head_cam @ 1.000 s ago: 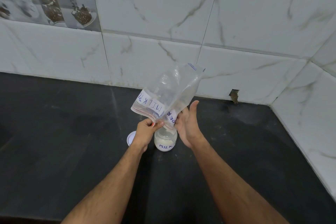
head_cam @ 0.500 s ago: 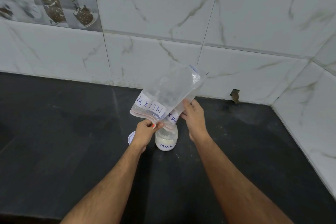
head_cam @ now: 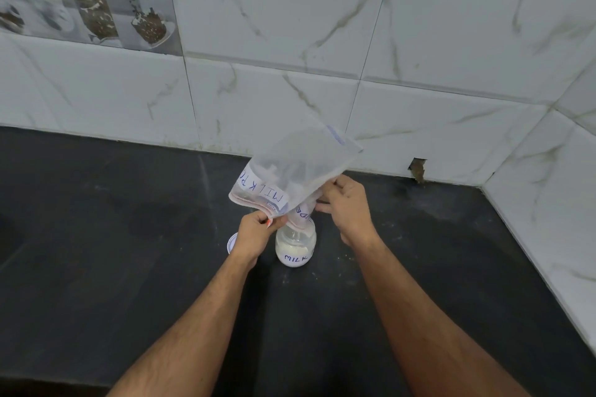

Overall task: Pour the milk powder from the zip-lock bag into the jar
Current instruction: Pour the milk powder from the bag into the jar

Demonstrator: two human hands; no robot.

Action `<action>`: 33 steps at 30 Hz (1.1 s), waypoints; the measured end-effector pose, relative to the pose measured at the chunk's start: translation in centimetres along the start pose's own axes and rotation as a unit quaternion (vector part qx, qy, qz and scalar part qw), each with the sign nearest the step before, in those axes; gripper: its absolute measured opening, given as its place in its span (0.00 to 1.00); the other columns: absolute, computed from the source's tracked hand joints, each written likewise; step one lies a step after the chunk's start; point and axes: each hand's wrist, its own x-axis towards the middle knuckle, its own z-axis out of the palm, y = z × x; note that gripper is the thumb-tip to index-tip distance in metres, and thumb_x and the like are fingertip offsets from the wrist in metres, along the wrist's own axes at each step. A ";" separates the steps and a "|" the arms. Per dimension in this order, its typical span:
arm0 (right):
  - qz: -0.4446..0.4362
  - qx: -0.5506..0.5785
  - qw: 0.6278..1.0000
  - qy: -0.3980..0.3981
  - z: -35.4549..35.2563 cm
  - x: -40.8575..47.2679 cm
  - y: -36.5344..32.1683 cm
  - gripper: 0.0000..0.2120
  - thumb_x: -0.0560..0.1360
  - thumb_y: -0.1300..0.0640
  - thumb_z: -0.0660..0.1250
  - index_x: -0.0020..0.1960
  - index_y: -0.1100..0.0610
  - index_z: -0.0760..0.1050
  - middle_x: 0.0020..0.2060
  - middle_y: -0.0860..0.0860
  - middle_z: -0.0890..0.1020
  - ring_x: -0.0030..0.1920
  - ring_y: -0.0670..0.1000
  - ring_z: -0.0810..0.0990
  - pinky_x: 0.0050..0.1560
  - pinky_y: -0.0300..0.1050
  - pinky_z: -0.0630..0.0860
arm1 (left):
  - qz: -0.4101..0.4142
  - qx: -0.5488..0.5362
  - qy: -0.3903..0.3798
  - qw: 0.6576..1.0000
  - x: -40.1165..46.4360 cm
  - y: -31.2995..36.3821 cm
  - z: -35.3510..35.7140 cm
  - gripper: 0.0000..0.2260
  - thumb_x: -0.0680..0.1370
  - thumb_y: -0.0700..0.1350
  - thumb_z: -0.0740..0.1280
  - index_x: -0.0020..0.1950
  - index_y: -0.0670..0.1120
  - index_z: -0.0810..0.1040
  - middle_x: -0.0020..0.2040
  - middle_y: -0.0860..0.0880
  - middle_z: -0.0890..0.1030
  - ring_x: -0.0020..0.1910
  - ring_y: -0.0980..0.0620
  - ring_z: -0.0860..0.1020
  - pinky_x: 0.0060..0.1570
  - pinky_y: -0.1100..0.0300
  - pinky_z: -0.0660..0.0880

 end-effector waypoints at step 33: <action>0.000 0.014 0.999 0.048 0.2 0.5 1.5 0.11 0.83 0.55 0.60 0.52 0.53 0.81 0.48 0.54 0.87 0.50 0.57 0.87 0.52 0.59 0.84 | -0.032 0.141 -0.006 0.989 0.0 2.1 -0.2 0.17 0.69 0.52 0.77 0.43 0.37 0.82 0.40 0.45 0.85 0.41 0.51 0.80 0.46 0.51 0.79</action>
